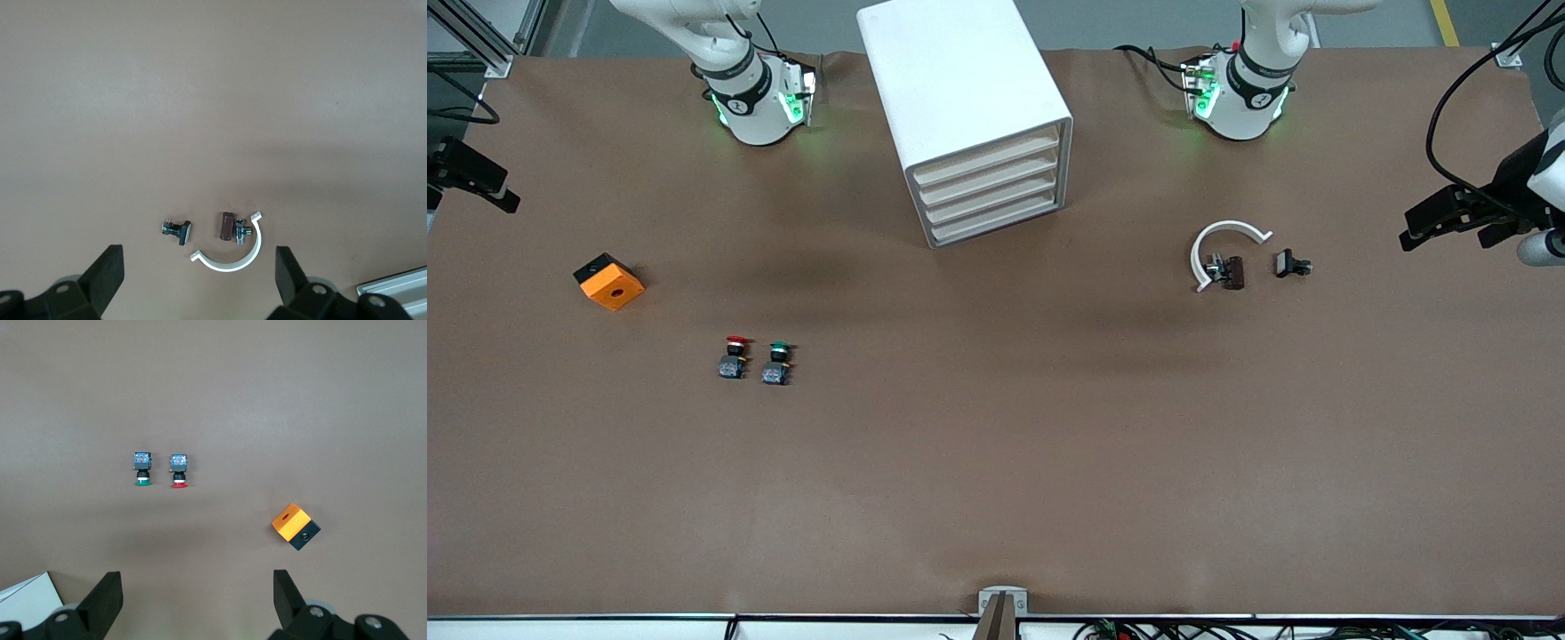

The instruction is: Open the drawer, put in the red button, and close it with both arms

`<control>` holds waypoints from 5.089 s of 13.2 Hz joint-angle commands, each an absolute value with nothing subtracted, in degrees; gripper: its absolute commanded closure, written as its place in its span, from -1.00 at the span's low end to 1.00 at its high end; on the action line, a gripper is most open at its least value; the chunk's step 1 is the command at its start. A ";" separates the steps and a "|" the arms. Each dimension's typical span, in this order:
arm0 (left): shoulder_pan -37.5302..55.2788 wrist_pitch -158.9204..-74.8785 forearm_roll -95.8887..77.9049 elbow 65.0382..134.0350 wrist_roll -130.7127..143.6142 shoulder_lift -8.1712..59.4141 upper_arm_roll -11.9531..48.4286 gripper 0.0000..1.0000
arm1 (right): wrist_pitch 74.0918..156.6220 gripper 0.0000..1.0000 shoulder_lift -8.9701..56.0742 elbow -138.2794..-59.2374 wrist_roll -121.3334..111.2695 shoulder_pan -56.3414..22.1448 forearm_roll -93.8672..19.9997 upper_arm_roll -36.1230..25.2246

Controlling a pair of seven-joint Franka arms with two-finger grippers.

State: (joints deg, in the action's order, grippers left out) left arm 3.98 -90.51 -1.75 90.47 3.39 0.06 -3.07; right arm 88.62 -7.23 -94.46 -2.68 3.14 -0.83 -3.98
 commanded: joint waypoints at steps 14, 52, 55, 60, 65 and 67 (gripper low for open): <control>4.75 -91.05 -0.70 89.12 3.96 15.36 -2.81 -1.00 | 86.92 -1.00 -7.39 -93.95 -0.10 3.43 -0.79 -3.95; 16.16 -76.73 -48.60 88.59 122.52 50.01 17.23 -0.73 | 140.36 -1.00 21.96 -115.75 19.16 -4.83 0.62 -3.43; 18.45 -76.73 -49.48 90.79 122.52 50.01 17.23 -0.26 | 144.30 -1.00 24.25 -116.80 19.25 -4.92 0.53 -3.43; 20.74 -76.73 -49.39 92.54 122.52 49.92 17.23 0.07 | 147.92 -1.00 25.22 -119.44 19.07 -5.36 0.44 -3.43; 23.20 -76.73 -49.57 93.16 122.61 50.01 17.23 0.58 | 151.17 -1.00 26.54 -121.55 19.07 -5.36 0.44 -3.43; 23.55 -76.82 -49.66 93.25 122.61 50.01 17.23 0.74 | 151.17 -1.00 26.80 -121.55 19.07 -5.36 0.44 -3.43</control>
